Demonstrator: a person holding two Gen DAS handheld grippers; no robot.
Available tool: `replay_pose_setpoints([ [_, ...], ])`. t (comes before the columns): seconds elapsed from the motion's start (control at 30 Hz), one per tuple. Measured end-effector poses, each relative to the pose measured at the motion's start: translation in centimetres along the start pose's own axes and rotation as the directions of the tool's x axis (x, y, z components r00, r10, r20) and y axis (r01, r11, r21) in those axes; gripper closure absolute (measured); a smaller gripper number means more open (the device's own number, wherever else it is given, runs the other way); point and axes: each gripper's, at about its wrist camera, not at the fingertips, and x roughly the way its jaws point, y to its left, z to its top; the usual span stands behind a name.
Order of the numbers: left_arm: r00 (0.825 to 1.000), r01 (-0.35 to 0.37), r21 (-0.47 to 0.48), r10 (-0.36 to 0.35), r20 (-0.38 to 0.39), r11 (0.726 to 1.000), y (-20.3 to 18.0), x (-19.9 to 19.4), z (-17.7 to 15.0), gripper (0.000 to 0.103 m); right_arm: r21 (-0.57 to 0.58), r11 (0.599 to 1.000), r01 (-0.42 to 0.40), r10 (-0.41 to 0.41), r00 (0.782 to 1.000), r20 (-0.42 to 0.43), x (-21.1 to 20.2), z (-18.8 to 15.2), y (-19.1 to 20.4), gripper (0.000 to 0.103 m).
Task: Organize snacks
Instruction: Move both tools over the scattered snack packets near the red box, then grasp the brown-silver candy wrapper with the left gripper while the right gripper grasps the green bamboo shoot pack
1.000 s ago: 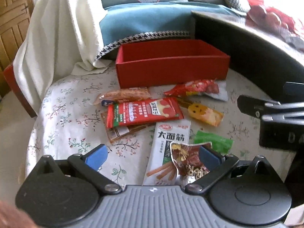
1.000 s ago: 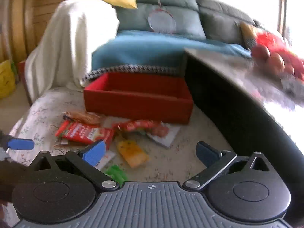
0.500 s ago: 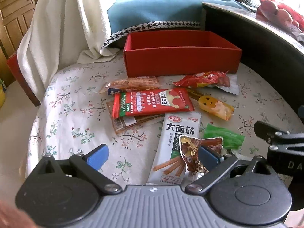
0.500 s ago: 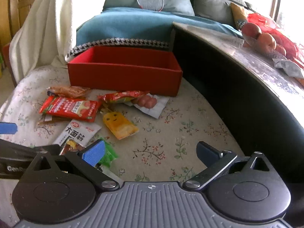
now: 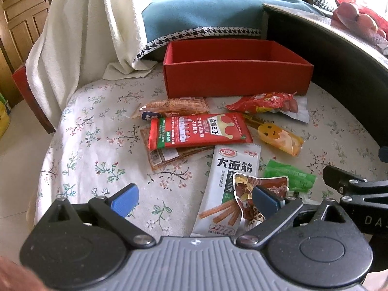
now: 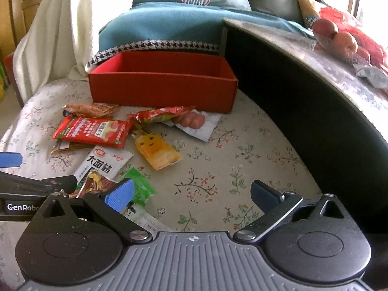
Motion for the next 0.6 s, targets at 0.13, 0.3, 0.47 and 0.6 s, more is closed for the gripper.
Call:
replay_pose_setpoints([
  [0.13,1.000,-0.002,0.006,0.002,-0.010,1.000,-0.2,0.2,-0.1,0.009,-0.002,1.000,0.003,-0.003,1.000,-0.009,0.2,-0.1,0.1,0.000],
  [0.3,1.000,0.003,0.018,-0.002,-0.019,1.000,-0.3,0.4,-0.2,0.009,-0.008,1.000,0.007,-0.007,1.000,-0.021,0.3,-0.3,0.1,0.000],
  [0.47,0.999,0.020,0.047,-0.018,-0.032,0.999,-0.9,0.7,-0.4,0.009,0.005,1.000,0.021,-0.021,0.999,-0.029,0.3,-0.3,-0.3,0.000],
  [0.6,0.998,0.027,0.057,-0.024,-0.050,0.998,-1.3,1.0,-0.6,0.009,0.013,1.000,0.020,-0.020,0.999,-0.033,0.4,-0.4,-0.5,0.000],
])
